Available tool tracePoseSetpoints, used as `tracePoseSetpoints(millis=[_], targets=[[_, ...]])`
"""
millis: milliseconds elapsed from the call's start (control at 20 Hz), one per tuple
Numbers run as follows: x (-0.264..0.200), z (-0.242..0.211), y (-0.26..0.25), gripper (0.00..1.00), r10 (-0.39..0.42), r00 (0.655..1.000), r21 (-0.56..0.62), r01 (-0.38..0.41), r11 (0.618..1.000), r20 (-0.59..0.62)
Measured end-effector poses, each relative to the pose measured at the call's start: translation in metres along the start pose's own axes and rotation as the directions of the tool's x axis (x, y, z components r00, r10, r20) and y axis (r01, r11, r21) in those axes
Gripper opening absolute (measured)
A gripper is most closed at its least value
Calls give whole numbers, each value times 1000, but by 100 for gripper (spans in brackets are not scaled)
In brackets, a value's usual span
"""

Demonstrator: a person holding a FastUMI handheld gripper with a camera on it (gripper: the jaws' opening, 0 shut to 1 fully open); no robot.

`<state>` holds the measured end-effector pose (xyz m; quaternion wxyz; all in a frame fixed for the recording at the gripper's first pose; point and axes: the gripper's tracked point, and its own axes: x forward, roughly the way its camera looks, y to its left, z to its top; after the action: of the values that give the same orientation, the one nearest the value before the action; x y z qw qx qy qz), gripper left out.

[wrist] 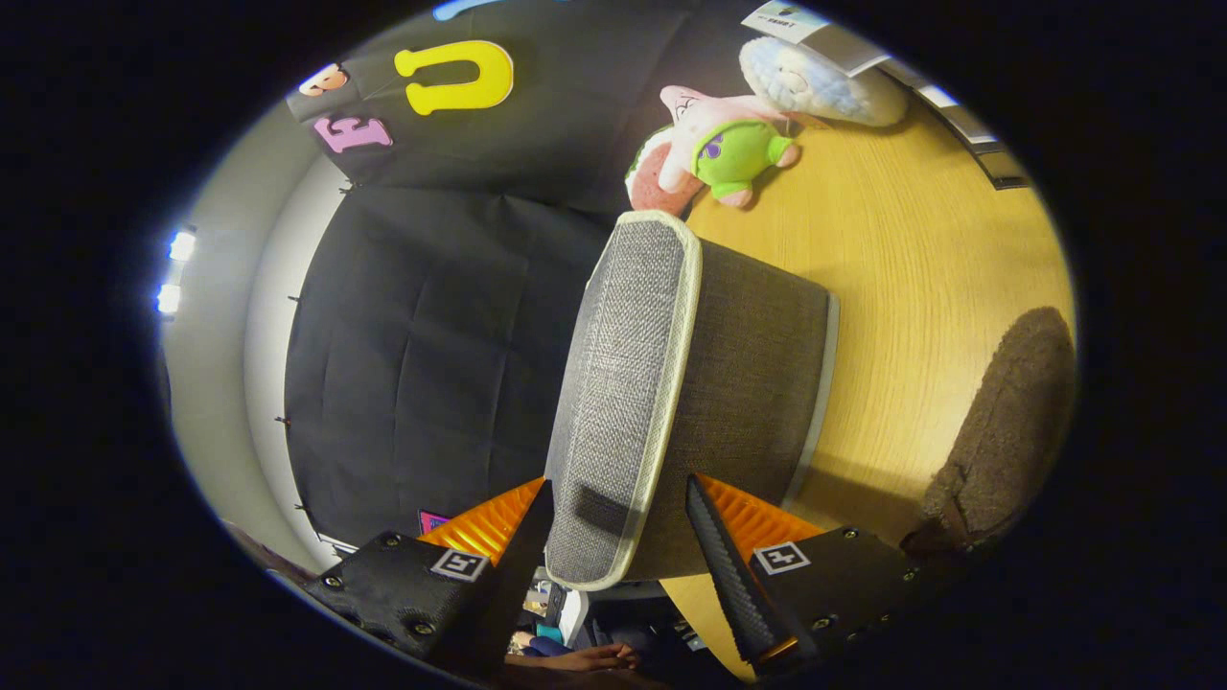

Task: Open the storage box then place both shoes into the box .Put the left shoe in first, then the right shoe, with the right side of both shoes facing outward in a uniform manner.

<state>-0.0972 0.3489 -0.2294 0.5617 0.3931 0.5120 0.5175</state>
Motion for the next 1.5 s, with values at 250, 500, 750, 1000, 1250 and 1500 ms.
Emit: tracePoseSetpoints(millis=[250, 500, 750, 1000, 1250, 1500], targets=[[-6, -1, 8, 35, 43, 999, 36, -44, 998, 24], [-5, 5, 29, 0, 106, 990, 87, -114, 990, 92], [-7, 1, 44, 0, 72, 992, 88, -81, 993, 105], [-7, 7, 87, 0, 55, 986, 43, -63, 997, 157], [6, 15, 131, 0, 35, 985, -35, -29, 999, 169], [38, 22, 177, 0, 29, 988, -126, -10, 992, 153]])
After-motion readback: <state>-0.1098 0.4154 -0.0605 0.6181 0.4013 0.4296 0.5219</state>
